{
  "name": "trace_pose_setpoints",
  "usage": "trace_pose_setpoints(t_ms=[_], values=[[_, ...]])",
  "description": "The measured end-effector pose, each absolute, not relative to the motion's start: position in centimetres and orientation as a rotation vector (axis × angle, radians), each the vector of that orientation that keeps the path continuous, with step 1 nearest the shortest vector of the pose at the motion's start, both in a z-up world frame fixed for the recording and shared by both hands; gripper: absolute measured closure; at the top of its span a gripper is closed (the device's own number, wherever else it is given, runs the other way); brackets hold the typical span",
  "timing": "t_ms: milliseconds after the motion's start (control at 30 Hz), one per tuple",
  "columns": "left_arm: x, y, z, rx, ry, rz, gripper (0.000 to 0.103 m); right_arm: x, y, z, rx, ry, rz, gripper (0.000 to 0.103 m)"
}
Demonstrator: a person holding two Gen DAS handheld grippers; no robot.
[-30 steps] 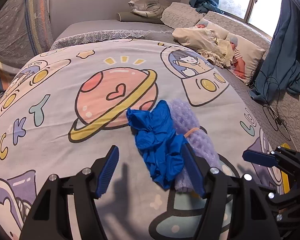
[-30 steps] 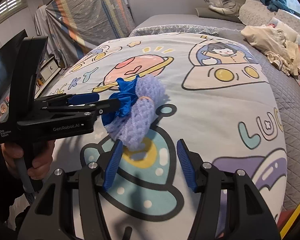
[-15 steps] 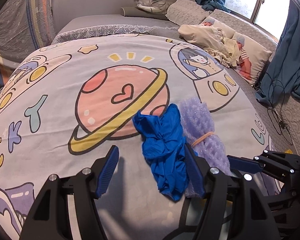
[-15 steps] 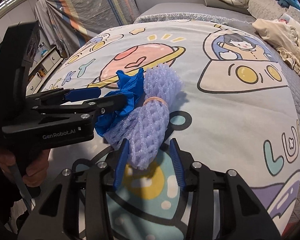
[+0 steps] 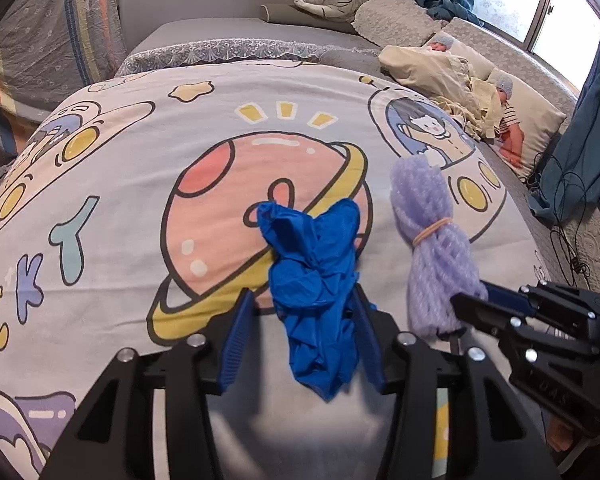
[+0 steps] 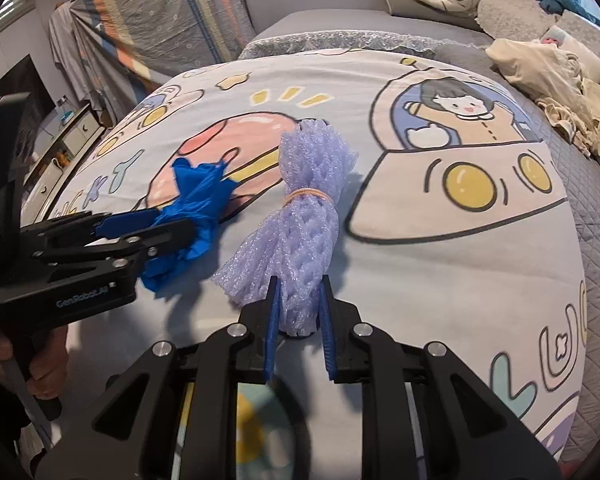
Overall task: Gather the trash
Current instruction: 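Grasp the blue glove with the left tool while the right tool grasps the purple mesh net, then carry the blue glove and purple mesh net over the yellow-rimmed bin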
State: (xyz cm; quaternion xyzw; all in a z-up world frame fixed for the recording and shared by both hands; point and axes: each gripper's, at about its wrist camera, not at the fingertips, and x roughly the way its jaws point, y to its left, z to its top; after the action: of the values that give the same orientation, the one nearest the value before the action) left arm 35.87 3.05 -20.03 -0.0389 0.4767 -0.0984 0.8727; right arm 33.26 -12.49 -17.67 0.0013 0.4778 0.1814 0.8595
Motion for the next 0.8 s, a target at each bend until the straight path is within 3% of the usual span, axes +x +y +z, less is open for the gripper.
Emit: trace_pose_setpoints(t_ms=[300,567,800], values=[[37.1,4.7,-19.0,-0.107,1.007,-0.143,0.088,34.9,-18.2,-15.8,0.054,0.935,0.225,0.087],[34.5,5.6,-13.1,-0.123,0.857,-0.131,0.089,31.2,-24.2,-9.9,0.104,0.786,0.125,0.087],[30.5,1.7,-6.6,-0.074,0.711,-0.199,0.089,26.2,-27.6,-4.6,0.109,0.664,0.085,0.087]])
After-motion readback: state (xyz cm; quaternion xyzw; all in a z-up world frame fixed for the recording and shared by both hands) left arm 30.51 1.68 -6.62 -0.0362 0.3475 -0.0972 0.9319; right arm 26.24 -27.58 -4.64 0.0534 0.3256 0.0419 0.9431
